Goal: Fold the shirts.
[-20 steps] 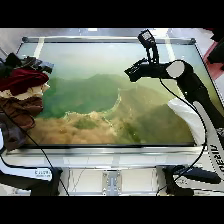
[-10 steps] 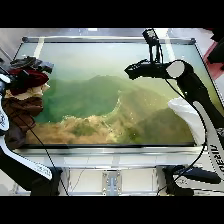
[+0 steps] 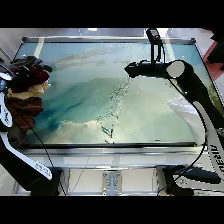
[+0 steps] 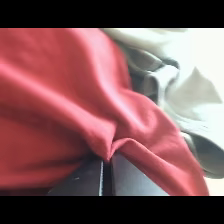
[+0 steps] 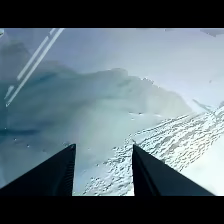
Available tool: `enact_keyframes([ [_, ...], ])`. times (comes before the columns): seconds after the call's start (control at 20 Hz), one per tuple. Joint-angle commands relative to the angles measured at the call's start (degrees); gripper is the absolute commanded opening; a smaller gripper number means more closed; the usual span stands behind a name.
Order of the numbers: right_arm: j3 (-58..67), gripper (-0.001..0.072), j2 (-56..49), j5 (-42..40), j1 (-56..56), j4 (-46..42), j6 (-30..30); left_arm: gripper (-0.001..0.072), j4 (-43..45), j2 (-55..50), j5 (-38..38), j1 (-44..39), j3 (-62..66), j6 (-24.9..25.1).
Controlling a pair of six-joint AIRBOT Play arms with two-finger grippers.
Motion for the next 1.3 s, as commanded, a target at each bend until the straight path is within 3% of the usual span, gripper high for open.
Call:
enact_keyframes([
  [0.0, 0.0, 0.0405, 0.0, -2.4, 0.0, 0.1, 1.2, 0.0004, -18.4, 0.3, -14.4, -1.2, 6.2, 14.9],
  [0.1, 0.1, 0.0405, 0.1, -4.1, -0.1, -1.0, 1.2, 0.0004, -30.6, 1.0, -26.2, -3.9, 11.2, 24.6],
  [0.15, 0.1, 0.0405, 0.2, -5.0, -0.1, -2.3, 1.2, 0.0003, -33.1, 1.7, -31.7, -6.3, 13.6, 26.4],
  [0.5, 0.2, 0.0403, 4.6, -5.9, -7.3, -13.5, 3.3, 0.0004, -32.3, 7.3, -54.4, -33.0, 15.6, 26.1],
  [0.65, 0.2, 0.0403, 7.3, -5.0, -13.2, -13.5, 4.0, 0.0005, -22.5, 7.3, -55.7, -46.4, 12.5, 24.5],
  [0.85, 0.2, 0.0405, 9.0, 3.7, -19.9, -13.5, 4.0, 0.0027, 3.7, 5.8, -52.0, -60.6, 11.3, 16.9],
  [0.9, 0.2, 0.0406, 9.0, 8.4, -21.4, -13.8, 3.9, 0.0188, 9.9, 5.8, -49.7, -62.4, 11.5, 16.3],
  [0.95, 0.0, 0.0406, 9.0, 13.1, -22.8, -14.4, 3.8, 0.0478, 16.3, 5.8, -47.5, -63.6, 12.7, 14.8],
  [1.0, -0.5, 0.0407, 9.0, 18.3, -24.4, -15.0, 3.7, 0.0627, 21.6, 5.8, -45.6, -63.9, 14.3, 11.8],
  [1.1, -4.0, 0.0408, 9.0, 26.4, -27.1, -14.5, 2.0, 0.0635, 28.5, 6.1, -42.4, -63.4, 16.9, 5.2],
  [1.25, -14.6, 0.041, 8.9, 32.9, -30.6, -10.3, -2.4, 0.0634, 31.1, 6.6, -42.3, -62.6, 16.7, 1.4],
])
